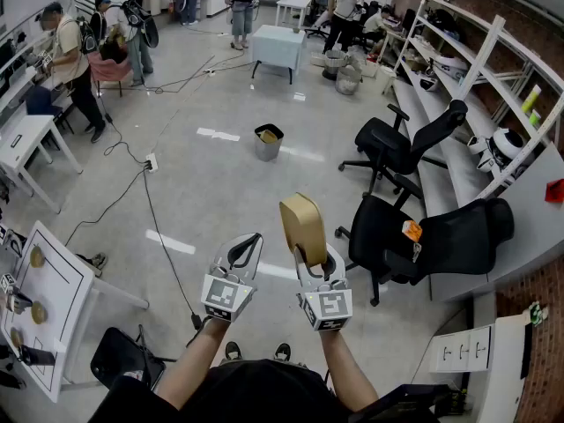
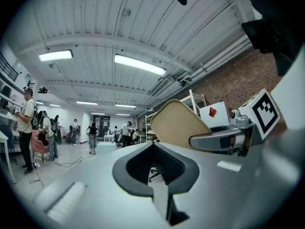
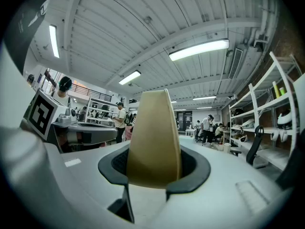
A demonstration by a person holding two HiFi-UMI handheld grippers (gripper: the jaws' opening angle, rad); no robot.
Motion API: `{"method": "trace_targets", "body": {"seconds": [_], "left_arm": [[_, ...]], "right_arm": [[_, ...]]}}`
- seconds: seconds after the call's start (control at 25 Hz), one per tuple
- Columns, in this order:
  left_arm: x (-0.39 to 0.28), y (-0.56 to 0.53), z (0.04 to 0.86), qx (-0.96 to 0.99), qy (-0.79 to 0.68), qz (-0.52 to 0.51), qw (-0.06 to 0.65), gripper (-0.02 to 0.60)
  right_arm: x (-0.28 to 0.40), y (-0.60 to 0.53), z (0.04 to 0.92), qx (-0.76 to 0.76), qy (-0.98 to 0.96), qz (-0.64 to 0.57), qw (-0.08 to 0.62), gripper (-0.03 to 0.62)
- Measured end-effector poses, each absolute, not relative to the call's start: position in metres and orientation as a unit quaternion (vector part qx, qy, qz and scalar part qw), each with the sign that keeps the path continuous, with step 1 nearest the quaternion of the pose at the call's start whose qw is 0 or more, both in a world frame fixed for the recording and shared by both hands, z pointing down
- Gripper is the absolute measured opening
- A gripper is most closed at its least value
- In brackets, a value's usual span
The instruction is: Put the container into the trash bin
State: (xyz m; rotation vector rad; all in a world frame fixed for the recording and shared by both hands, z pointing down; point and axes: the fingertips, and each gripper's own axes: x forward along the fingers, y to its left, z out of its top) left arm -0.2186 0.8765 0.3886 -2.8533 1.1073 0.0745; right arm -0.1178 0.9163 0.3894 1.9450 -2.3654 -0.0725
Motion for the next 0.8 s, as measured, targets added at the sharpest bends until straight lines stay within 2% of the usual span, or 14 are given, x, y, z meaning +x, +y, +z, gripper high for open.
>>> {"method": "trace_targets", "body": {"seconds": [0.36,0.8], "left_arm": [[-0.204,0.873,0.397,-0.933,0.357,0.008,0.036,0.002],[-0.159,0.870,0.405,-0.930,0.366,-0.016,0.044,0.002]], "right_arm": [[-0.114,0.912,0.387,0.613,-0.788,-0.042,0.034,0.196],[-0.071,0.897,0.399,0.604,-0.797,-0.020,0.009,0.196]]}}
